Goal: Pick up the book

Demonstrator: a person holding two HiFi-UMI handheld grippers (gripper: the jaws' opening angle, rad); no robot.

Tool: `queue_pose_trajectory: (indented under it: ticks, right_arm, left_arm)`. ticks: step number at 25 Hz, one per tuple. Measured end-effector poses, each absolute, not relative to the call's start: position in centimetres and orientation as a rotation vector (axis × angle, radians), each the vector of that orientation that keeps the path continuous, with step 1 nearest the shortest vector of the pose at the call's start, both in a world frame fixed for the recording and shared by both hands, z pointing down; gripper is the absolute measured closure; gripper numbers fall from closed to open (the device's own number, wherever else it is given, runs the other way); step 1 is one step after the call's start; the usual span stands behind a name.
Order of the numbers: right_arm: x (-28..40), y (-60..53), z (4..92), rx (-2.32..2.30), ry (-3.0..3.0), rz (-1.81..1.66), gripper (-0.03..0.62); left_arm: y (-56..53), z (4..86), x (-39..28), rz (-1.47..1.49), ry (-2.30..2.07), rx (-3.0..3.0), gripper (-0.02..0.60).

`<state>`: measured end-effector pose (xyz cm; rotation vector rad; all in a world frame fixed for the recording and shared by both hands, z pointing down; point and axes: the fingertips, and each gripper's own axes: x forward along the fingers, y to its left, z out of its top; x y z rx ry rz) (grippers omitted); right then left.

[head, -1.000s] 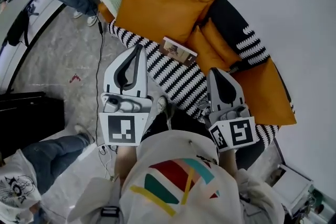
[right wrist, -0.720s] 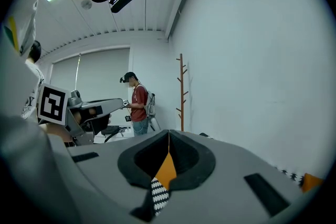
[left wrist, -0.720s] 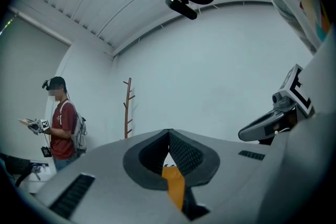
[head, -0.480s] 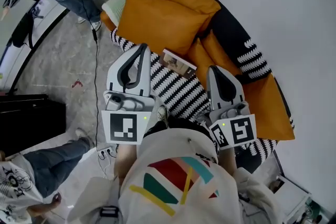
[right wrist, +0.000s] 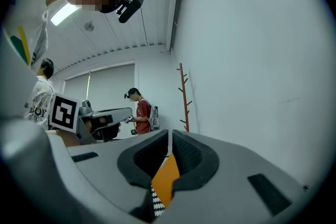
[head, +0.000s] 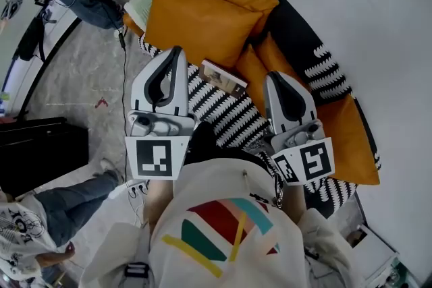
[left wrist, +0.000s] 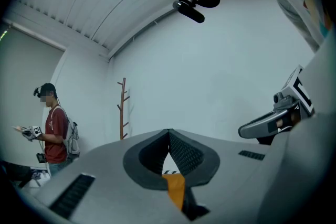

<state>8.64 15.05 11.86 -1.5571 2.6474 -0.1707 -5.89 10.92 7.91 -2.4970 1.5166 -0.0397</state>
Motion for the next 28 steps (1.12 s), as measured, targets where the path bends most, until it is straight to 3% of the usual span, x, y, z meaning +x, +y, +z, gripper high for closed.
queue_pose_trajectory:
  ticks: [4,7,8,17,28]
  right_arm:
    - [9.5,13.5,12.1,-1.510,2.644,-0.166,0.560]
    - [9.4,11.6,13.3,-1.514,2.669,-0.192,0.329]
    - [9.1,10.9,14.0,-1.516,2.692,-0.195,0.315]
    - [4.8,5.5,24.3,-1.420,3.090,-0.347,0.310]
    - [1.0,2.2,46.6,-1.204,3.461,-0.850,0.309]
  left_arm:
    - [8.6,8.3,-4.1,-0.024,1.470,-2.526,0.575]
    - [6.6,9.1,-2.8,-0.011,1.439,-2.560,0.575]
    - [5.9,9.6,-2.5,-0.012,1.432,-2.570,0.575]
    - [1.1,14.7,-2.4,-0.014,1.390,-2.661,0.575]
    - [-3.4,25.7,-5.6,-0.202,1.476,-2.774,0.575]
